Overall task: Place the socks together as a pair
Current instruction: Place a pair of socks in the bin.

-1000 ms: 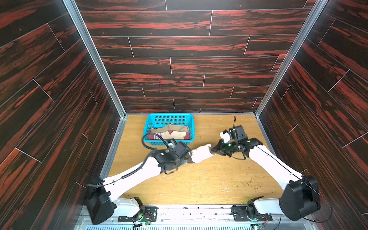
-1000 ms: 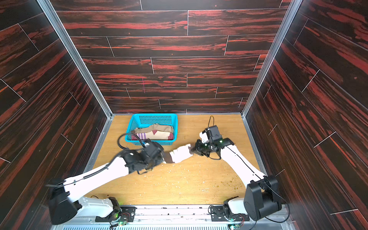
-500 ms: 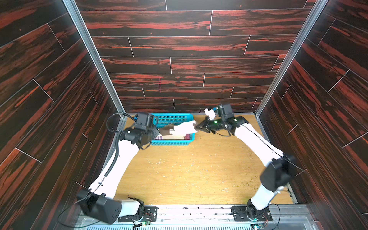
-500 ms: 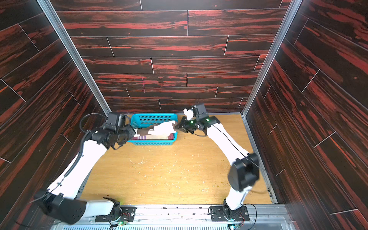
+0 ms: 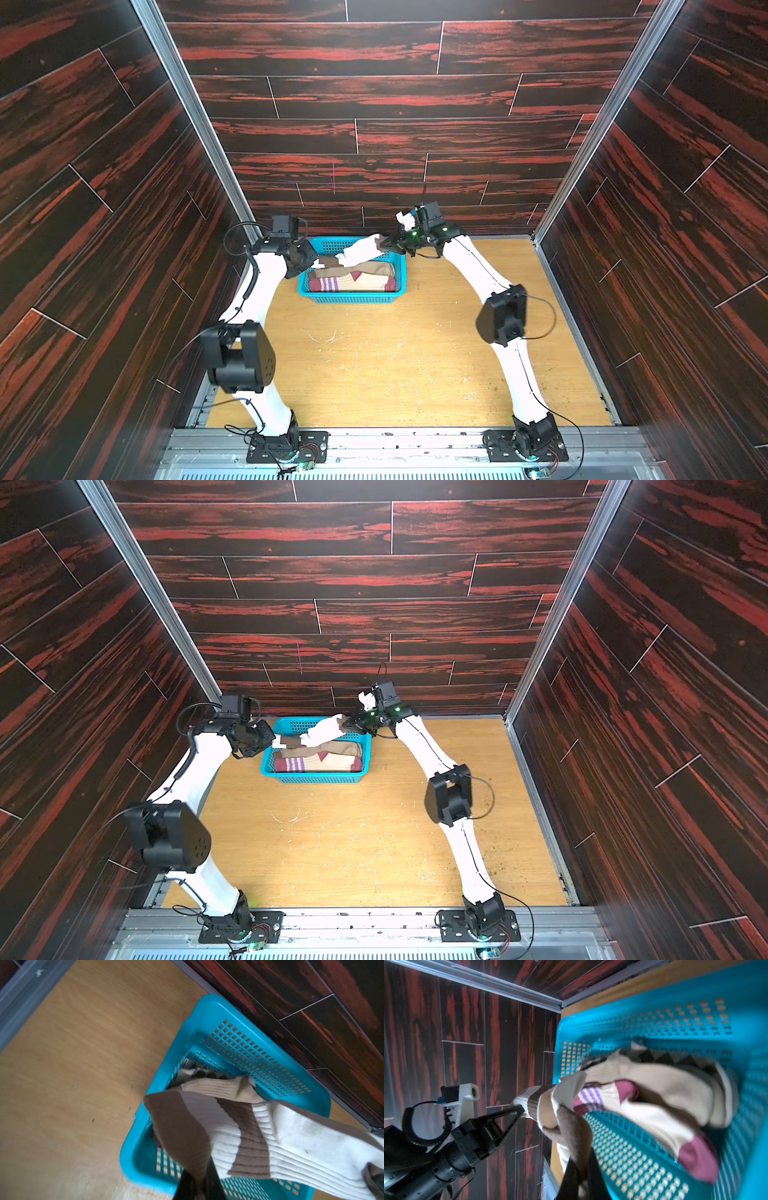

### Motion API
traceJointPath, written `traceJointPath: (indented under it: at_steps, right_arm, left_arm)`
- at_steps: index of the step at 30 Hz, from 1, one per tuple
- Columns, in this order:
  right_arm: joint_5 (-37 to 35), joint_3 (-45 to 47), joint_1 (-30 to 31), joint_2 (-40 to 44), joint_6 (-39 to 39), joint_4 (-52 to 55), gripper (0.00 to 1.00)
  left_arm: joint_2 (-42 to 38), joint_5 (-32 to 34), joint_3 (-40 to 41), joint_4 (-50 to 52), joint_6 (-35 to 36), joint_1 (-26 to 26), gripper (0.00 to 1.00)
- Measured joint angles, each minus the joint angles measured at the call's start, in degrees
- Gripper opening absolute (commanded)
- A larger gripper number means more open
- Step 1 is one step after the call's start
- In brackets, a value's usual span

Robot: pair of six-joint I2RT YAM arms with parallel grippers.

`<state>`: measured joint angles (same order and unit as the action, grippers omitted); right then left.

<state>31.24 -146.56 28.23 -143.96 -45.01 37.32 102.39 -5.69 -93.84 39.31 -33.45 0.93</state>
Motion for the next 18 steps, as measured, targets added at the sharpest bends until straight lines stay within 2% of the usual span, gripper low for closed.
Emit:
traceJointPath:
  at_steps: [2,5,10,14,16,18]
  right_arm:
    - [-0.24,-3.28,0.00,-3.56,0.00,1.62,0.00]
    - [-1.05,-2.36,-0.02,-5.70,0.13,3.65,0.00]
    - [-3.34,5.88,-0.02,-4.92,1.66,4.44,0.00]
    - [-4.20,14.12,0.04,-0.33,2.43,1.88,0.00]
    - [-5.05,17.62,0.07,1.88,2.58,1.31,0.07]
    - [-5.51,19.21,0.09,3.04,2.56,0.92,0.24]
  left_arm:
    - [2.69,-1.46,-0.66,-1.38,0.94,0.55,0.03]
    - [7.04,-3.52,-2.12,-1.79,2.54,0.92,0.03]
    - [10.47,-5.68,-0.66,-2.54,4.72,0.87,0.03]
    - [10.47,-5.88,1.22,-2.64,6.38,0.87,0.03]
    - [10.47,-5.66,1.57,-2.60,7.13,0.87,0.04]
    - [10.49,-5.14,1.62,-2.58,7.80,0.87,0.05]
